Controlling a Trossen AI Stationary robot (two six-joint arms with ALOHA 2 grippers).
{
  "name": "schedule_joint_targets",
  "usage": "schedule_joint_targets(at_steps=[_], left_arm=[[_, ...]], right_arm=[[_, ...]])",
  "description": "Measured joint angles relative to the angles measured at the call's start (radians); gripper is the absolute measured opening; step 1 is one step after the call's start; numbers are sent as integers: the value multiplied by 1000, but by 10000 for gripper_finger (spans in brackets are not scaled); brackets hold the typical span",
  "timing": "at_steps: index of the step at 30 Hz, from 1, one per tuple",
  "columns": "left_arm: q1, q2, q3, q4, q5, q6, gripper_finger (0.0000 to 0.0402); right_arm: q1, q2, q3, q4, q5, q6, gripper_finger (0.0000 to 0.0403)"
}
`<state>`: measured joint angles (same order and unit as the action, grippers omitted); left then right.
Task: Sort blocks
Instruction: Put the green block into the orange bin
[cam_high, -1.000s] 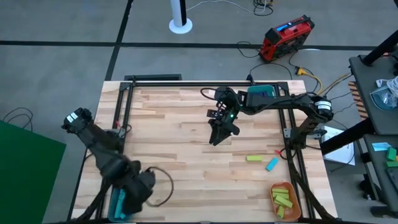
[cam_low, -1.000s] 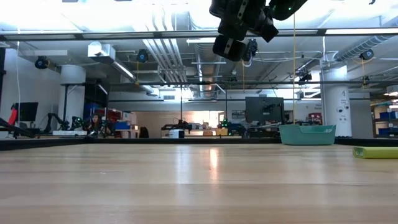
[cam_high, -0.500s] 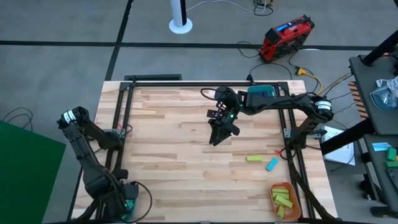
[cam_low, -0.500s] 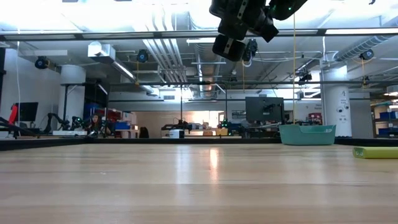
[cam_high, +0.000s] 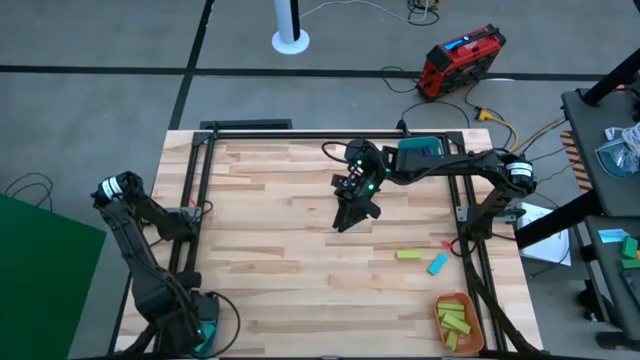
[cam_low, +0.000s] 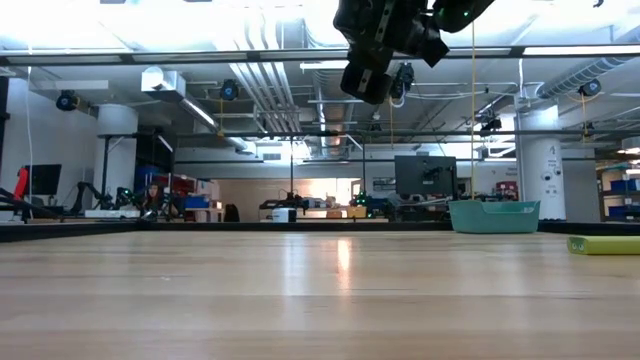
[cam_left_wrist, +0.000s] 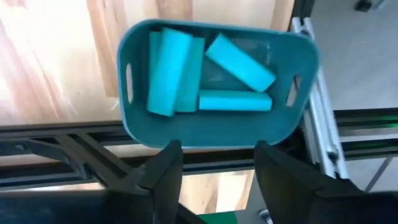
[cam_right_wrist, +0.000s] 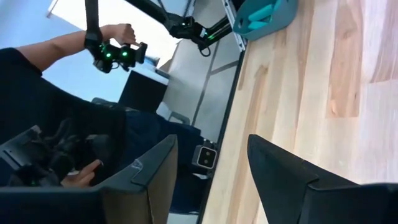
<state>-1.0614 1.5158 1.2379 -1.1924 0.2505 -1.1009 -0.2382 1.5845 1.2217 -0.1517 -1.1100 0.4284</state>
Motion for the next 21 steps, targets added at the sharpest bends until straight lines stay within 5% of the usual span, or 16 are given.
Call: schedule_joint_targets(at_steps=[7,14,18,21], left_arm=[[47,0,170,-146,-191,-34,177],[228,-19,250,-382,-809,-57,159],[395,-96,195,-312,-1039,11,154],[522,-152,154,-150,-1089,164,154]], right_arm=[[0,0,0,-1,4,41,174],[0,-21,0,-28,80,111,162],[0,-65,19,-238,192,93,150],[0,-98,70,-538,351,8,144]])
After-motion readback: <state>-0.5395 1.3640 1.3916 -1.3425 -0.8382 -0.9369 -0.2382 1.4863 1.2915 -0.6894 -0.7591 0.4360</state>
